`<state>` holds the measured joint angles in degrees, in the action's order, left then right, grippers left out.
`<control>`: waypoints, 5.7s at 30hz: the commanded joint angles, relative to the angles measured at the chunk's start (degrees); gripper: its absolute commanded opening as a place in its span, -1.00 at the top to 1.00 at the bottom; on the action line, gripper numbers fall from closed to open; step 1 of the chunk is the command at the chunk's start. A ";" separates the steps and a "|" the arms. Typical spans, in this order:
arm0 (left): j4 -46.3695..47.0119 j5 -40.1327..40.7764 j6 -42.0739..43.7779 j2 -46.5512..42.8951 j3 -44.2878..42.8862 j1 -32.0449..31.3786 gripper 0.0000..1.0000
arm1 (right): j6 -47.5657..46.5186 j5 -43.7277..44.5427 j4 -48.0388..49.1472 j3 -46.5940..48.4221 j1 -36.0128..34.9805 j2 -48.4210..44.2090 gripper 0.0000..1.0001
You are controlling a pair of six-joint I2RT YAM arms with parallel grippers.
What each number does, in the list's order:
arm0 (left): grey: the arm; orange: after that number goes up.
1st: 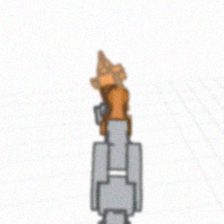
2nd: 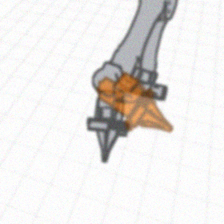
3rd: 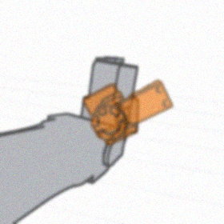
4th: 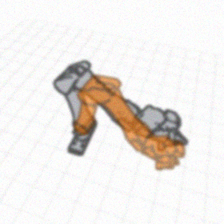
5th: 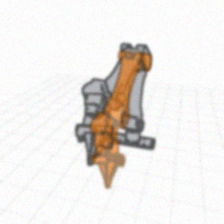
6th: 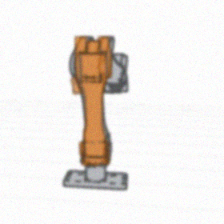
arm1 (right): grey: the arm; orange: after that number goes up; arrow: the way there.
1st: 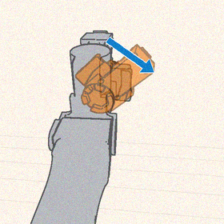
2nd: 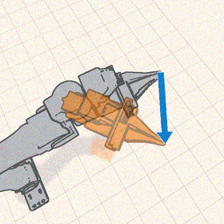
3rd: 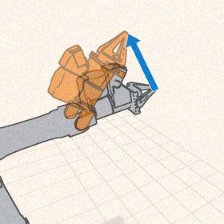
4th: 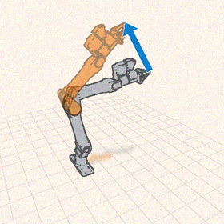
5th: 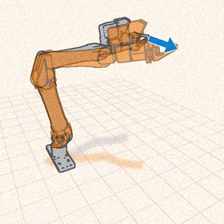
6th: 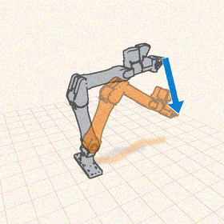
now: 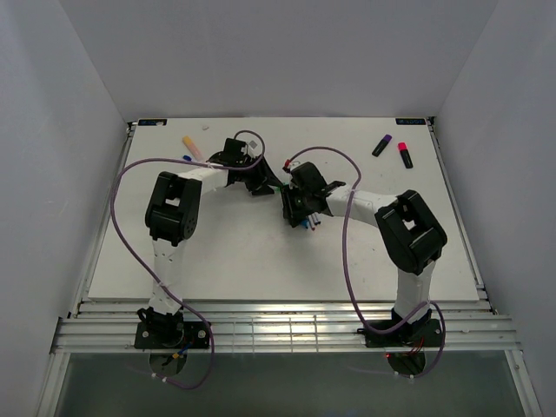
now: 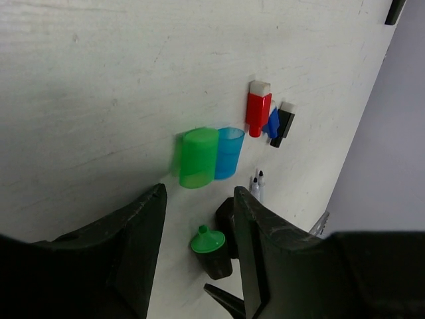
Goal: Open the pen caps
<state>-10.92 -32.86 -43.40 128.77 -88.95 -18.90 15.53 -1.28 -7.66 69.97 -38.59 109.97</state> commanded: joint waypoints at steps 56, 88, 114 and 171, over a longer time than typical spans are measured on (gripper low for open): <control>15.14 -7.66 -0.28 -36.84 34.98 -2.90 -0.52 | -20.28 1.89 -12.11 47.79 49.49 28.89 -0.69; 13.21 -8.98 -1.69 -36.12 36.30 -3.69 -0.50 | -11.68 -7.42 -9.15 29.03 47.56 14.33 0.85; 7.75 5.79 -8.28 -47.21 38.94 -13.18 -0.50 | 4.95 -14.10 -3.41 -20.41 2.82 -38.08 0.85; 5.48 4.63 -7.22 -37.98 31.48 -13.63 1.00 | 3.19 -26.95 9.24 -19.18 -0.96 -22.44 0.85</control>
<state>-3.09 -30.26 -50.43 92.49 -54.43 -32.38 19.49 -28.01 -1.80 49.71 -38.41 86.50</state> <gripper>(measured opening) 0.314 0.371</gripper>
